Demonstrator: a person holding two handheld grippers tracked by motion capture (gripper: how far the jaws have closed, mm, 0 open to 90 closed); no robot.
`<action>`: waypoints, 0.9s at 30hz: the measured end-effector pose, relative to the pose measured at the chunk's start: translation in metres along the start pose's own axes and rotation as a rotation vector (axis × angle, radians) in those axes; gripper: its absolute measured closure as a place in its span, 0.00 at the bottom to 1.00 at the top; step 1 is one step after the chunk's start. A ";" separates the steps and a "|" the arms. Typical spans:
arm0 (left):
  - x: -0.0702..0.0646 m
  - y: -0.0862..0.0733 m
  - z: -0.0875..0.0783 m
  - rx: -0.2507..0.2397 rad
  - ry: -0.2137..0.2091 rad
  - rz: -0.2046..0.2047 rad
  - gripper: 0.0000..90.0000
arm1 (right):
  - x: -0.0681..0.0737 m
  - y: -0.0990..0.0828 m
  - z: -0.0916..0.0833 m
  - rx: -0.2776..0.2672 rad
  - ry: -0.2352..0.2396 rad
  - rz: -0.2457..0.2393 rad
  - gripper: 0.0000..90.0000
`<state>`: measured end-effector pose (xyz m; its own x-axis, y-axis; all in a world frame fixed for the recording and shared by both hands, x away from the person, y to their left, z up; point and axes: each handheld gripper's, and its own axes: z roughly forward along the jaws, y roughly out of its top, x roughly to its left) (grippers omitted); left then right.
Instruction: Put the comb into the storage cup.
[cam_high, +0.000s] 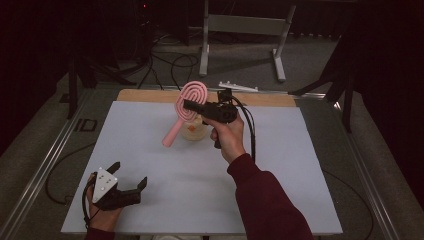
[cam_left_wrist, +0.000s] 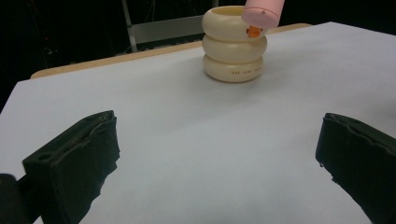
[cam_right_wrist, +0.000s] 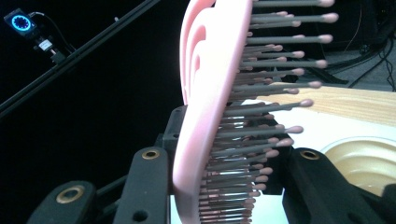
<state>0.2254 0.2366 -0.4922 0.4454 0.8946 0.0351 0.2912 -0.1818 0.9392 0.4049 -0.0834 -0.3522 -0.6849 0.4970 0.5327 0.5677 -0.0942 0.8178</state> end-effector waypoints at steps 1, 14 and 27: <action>0.000 0.000 0.000 0.001 0.000 0.000 0.00 | 0.000 0.000 0.000 -0.002 -0.001 0.001 0.71; 0.000 0.000 0.000 0.001 0.000 -0.001 0.00 | -0.001 0.008 0.005 -0.024 -0.015 -0.001 0.71; 0.000 0.000 0.001 0.005 0.003 0.000 0.00 | -0.005 0.013 0.010 -0.035 -0.037 -0.015 0.71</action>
<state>0.2258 0.2365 -0.4926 0.4432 0.8957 0.0361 0.2951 -0.1838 0.9376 0.4201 -0.0787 -0.3462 -0.6755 0.5298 0.5128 0.5412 -0.1160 0.8328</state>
